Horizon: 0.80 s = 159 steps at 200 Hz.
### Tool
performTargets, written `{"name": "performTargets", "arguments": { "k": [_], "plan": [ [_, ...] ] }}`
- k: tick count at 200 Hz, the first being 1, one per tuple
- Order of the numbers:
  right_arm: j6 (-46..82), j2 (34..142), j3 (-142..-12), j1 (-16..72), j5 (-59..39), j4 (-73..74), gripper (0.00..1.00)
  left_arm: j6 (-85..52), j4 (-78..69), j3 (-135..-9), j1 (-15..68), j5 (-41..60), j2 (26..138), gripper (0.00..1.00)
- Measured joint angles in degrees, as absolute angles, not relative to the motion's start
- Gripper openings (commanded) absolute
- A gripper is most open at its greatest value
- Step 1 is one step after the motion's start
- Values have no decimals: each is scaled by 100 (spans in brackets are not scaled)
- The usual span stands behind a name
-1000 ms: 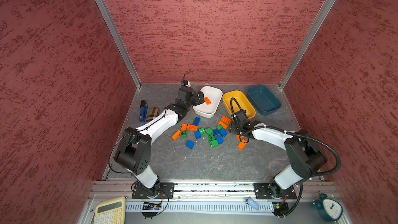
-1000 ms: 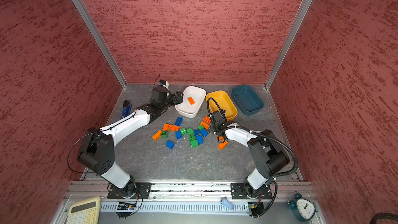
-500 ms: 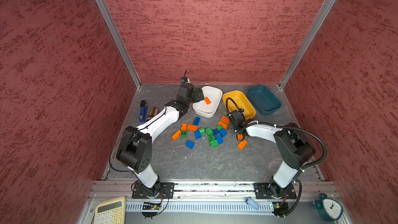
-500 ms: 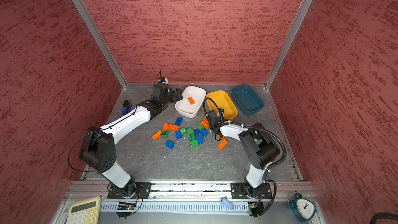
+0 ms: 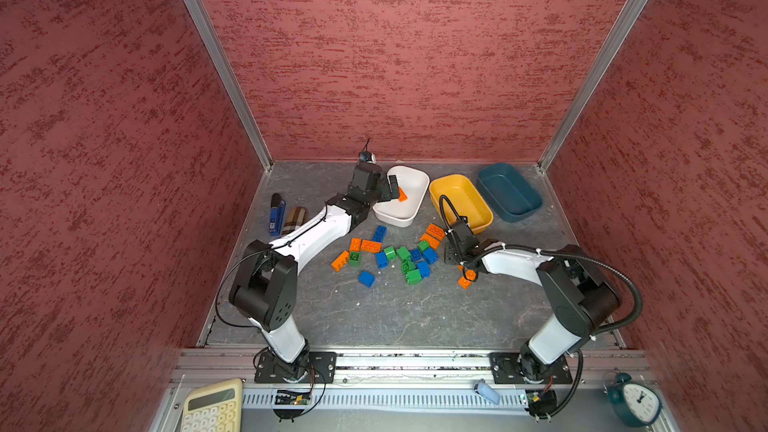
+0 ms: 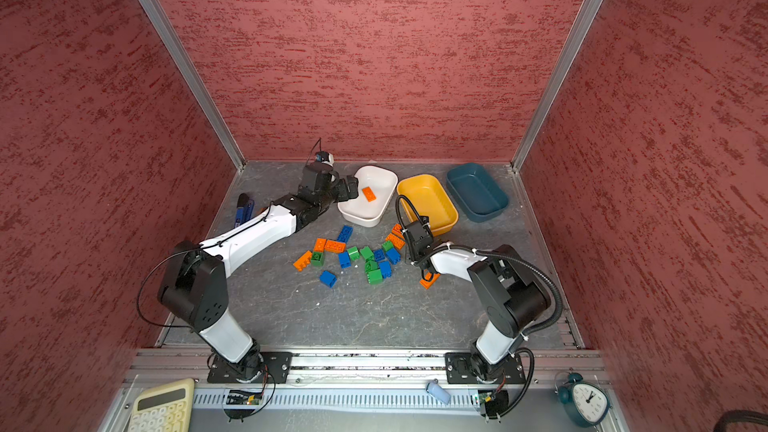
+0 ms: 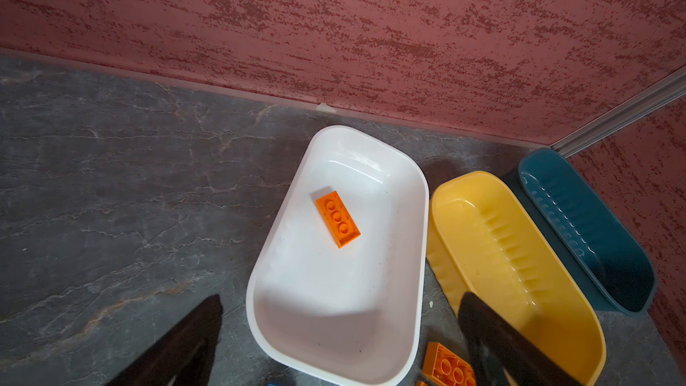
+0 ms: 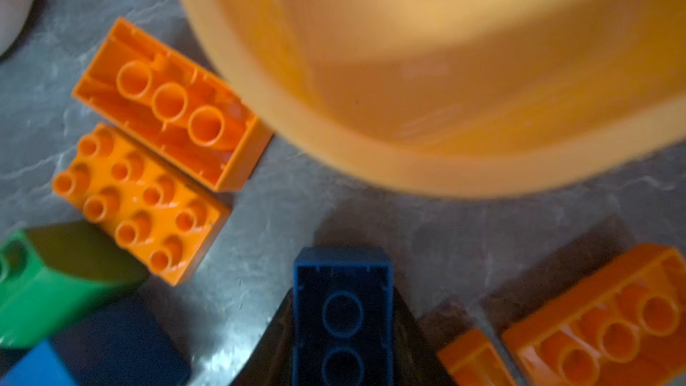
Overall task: Sort the legos into containers by color
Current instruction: 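Grasp a blue brick beside the yellow tub with the right gripper, then drop the blue brick into the yellow tub with the right gripper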
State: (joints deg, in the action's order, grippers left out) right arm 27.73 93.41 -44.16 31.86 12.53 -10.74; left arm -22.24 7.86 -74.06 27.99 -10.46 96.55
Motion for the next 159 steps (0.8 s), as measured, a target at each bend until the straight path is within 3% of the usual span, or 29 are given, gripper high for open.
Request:
{"name": "performTargets", "arguments": {
  "k": [83, 124, 159],
  "plan": [
    [1577, 8114, -4040, 3037, 145, 126, 30, -2423, 808, -7400, 2799, -1135, 9651, 99],
    [1559, 8882, -4663, 2449, -56, 875, 30, -2541, 908, -7380, 2799, -1288, 9636, 99],
    [1678, 9797, -5697, 2139, 373, 764, 30, -2617, 941, -7142, 2790, -1409, 9424, 99]
  ]
}}
